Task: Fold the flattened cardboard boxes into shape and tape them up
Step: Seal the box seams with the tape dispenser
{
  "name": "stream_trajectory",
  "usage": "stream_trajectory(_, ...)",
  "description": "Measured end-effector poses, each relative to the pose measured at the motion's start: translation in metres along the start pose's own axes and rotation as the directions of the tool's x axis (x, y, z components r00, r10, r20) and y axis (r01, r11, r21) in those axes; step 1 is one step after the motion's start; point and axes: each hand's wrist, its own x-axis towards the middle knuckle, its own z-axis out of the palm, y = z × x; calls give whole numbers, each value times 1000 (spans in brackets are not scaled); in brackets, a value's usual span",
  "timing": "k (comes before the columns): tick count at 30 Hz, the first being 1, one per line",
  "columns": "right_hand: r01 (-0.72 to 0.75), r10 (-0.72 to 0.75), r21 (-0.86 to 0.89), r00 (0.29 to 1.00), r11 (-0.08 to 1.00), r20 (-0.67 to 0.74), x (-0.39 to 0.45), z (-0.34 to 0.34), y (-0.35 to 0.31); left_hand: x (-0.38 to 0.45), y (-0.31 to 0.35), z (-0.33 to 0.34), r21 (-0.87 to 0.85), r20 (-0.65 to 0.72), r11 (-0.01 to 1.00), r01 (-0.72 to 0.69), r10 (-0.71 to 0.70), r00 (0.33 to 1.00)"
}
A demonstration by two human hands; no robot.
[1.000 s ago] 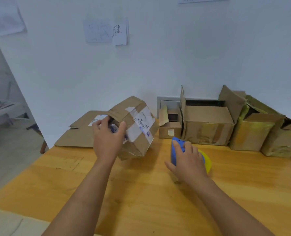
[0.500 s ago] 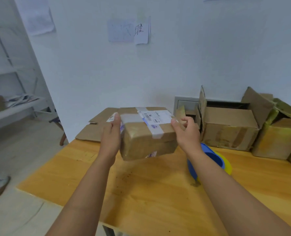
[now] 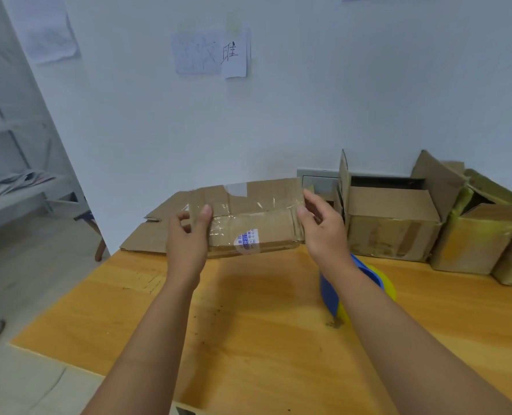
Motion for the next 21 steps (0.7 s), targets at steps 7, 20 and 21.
stream_trajectory(7, 2, -4, -10, 977, 1000, -213, -5, 3, -1, -5, -1, 4, 159, -50, 982, -100, 109, 993)
stream_trajectory(20, -10, -1, -54, 978, 998, -208, -5, 3, 1, -14, 0, 10, 249, -90, 943, -220, 248, 965)
stream_trajectory(21, 4, -16, -62, 981, 998, -191, -4, 2, 1, -14, 0, 9, 244, -96, 944, -224, 253, 963)
